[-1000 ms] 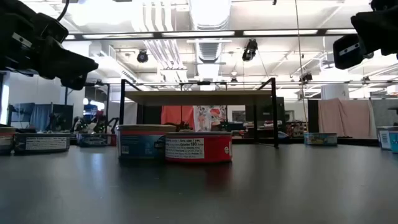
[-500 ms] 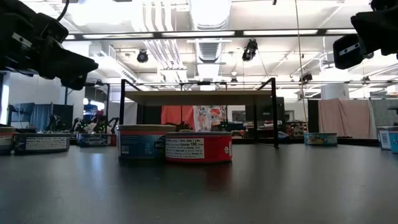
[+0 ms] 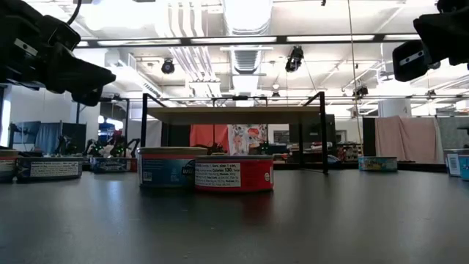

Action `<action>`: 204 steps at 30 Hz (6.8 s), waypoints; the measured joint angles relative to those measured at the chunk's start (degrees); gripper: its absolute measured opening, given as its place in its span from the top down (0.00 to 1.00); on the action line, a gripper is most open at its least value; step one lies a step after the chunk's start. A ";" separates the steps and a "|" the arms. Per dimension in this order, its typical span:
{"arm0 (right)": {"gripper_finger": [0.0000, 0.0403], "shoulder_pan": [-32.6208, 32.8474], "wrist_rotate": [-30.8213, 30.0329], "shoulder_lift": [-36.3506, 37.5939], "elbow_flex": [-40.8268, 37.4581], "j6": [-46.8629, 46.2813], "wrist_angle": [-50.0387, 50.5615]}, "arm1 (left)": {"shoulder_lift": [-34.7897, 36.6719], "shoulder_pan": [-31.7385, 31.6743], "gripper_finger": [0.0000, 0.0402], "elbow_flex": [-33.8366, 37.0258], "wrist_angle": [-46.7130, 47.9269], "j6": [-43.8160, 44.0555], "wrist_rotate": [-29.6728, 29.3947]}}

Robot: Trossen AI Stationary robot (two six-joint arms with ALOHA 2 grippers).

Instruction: Stack canned seafood by type on shelf

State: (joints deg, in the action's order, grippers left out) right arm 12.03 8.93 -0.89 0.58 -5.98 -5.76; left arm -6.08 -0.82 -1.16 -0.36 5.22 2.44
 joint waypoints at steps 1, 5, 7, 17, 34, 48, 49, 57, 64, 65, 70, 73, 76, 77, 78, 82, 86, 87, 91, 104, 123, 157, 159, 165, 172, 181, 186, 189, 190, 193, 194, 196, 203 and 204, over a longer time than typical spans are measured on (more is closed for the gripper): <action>0.97 0.00 0.02 0.00 -0.02 0.00 0.00 | 0.02 -0.01 0.92 0.00 0.00 0.00 0.00; 0.97 -0.01 0.01 -0.01 -0.02 0.00 0.00 | 0.00 -0.01 0.92 -0.01 -0.01 0.00 0.00; 0.97 -0.01 0.02 -0.01 0.00 0.00 0.00 | -0.01 -0.01 0.92 -0.01 -0.01 0.00 0.00; 0.97 -0.02 0.00 -0.02 -0.02 0.02 0.00 | 0.01 0.00 0.92 0.00 -0.01 -0.01 0.00; 0.97 -0.02 0.00 -0.01 -0.01 0.50 -0.04 | 0.02 -0.02 0.92 0.00 0.00 -0.01 0.00; 0.97 -0.04 -11.17 -0.02 -0.02 9.92 -1.15 | 0.02 0.00 0.92 0.00 0.00 0.02 0.00; 0.97 -0.04 -12.72 -0.02 -0.02 12.04 -1.41 | 0.02 -0.01 0.92 0.01 0.00 0.01 0.00; 0.97 -0.04 -25.96 -0.02 -0.04 -9.05 -22.97 | 0.01 0.00 0.92 0.01 -0.01 0.01 0.00; 0.97 0.00 -30.93 -0.04 -0.04 -13.40 -31.54 | 0.00 -0.02 0.92 0.00 -1.57 -0.01 -0.02; 0.97 0.07 -30.45 -0.04 -0.04 -16.56 -32.51 | 0.02 -0.02 0.92 0.00 -2.41 0.02 -0.02; 0.97 -0.02 -29.76 -0.81 -0.04 -22.08 -31.77 | -0.01 0.02 0.92 0.00 -8.19 16.59 -0.04; 0.97 0.07 -29.53 -3.38 -0.03 -25.88 -31.53 | -0.16 0.00 0.92 0.00 -12.49 41.55 -5.55; 0.97 0.09 -29.56 -7.71 -0.02 -34.61 -31.48 | -0.31 -0.02 0.92 -0.01 -13.13 52.58 -13.33; 0.97 0.09 -29.58 -9.56 -0.02 -37.96 -31.89 | -0.38 -0.02 0.92 -0.01 -13.20 53.73 -15.14; 0.97 0.09 -29.79 -11.66 -0.02 -41.33 -32.36 | -0.37 -0.02 0.92 0.01 -13.37 54.23 -16.56; 0.97 0.11 -30.82 -21.60 1.19 -48.28 -32.94 | -0.92 0.00 0.92 0.02 -18.47 52.68 -16.79; 0.97 1.22 -31.90 -34.34 8.93 -48.45 -25.58 | -2.47 0.02 0.92 0.02 -25.25 53.26 -13.63; 0.97 1.67 -31.45 -37.70 11.41 -47.95 -23.23 | -2.95 0.04 0.92 0.00 -26.39 54.00 -13.35; 0.97 4.29 -26.93 -51.22 21.36 -44.83 -16.79 | -5.24 0.10 0.92 0.00 -28.36 54.34 -11.93; 0.97 7.59 -0.12 -76.45 42.88 -46.69 1.26 | -12.26 0.63 0.67 0.02 -44.33 54.22 -9.24; 0.53 8.72 -11.59 -77.46 61.84 -39.83 37.27 | -31.61 1.92 0.26 -42.02 12.48 32.11 -9.99; 0.08 16.29 -23.98 -96.76 63.76 -17.89 27.59 | -85.12 38.66 0.29 -62.90 34.50 40.97 -32.94; 0.08 15.31 -23.75 -97.83 63.76 -19.34 27.97 | -86.29 38.83 0.29 -63.00 34.38 40.77 -31.42; 0.05 11.73 -20.33 -98.58 63.74 -19.52 28.13 | -89.56 40.22 0.29 -62.93 34.76 41.52 -30.30; 0.01 9.29 -22.18 -98.59 63.74 -6.55 25.81 | -93.61 42.23 0.29 -62.91 34.50 44.09 -29.98; 0.01 5.18 -21.42 -98.68 63.30 7.33 23.45 | -94.76 42.40 0.24 -62.81 35.41 46.99 -27.62; 0.01 2.24 -16.77 -98.68 63.27 11.31 20.96 | -95.22 42.40 0.24 -62.58 34.17 49.49 -27.32; 0.01 1.32 -16.33 -98.68 62.26 14.22 16.69 | -95.89 42.42 0.24 -62.48 34.18 51.18 -26.86; 0.01 0.96 -15.95 -98.68 61.74 14.39 15.76 | -96.06 42.46 0.24 -62.45 34.22 51.31 -26.83; 0.01 -0.25 -12.92 -99.87 61.09 14.04 14.21 | -96.24 42.47 0.23 -61.92 33.96 51.32 -26.86; 0.01 -0.49 -11.59 -100.51 61.05 13.95 13.82 | -96.26 42.47 0.23 -61.52 33.94 51.34 -26.84; 0.01 -0.48 -10.42 -102.01 61.18 14.81 12.48 | -96.26 42.47 0.23 -60.37 32.57 51.36 -26.86; 0.01 -0.31 -7.86 -106.40 61.16 14.78 0.93 | -96.31 42.46 0.23 -58.36 30.76 52.34 -26.88; 0.01 -0.31 -7.83 -106.66 61.28 14.71 0.36 | -96.31 42.47 0.23 -58.32 30.75 52.34 -26.88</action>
State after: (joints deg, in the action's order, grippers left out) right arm 11.72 1.10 -107.54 61.85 8.73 -5.40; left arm -102.39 41.65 -59.48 30.39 57.56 -24.45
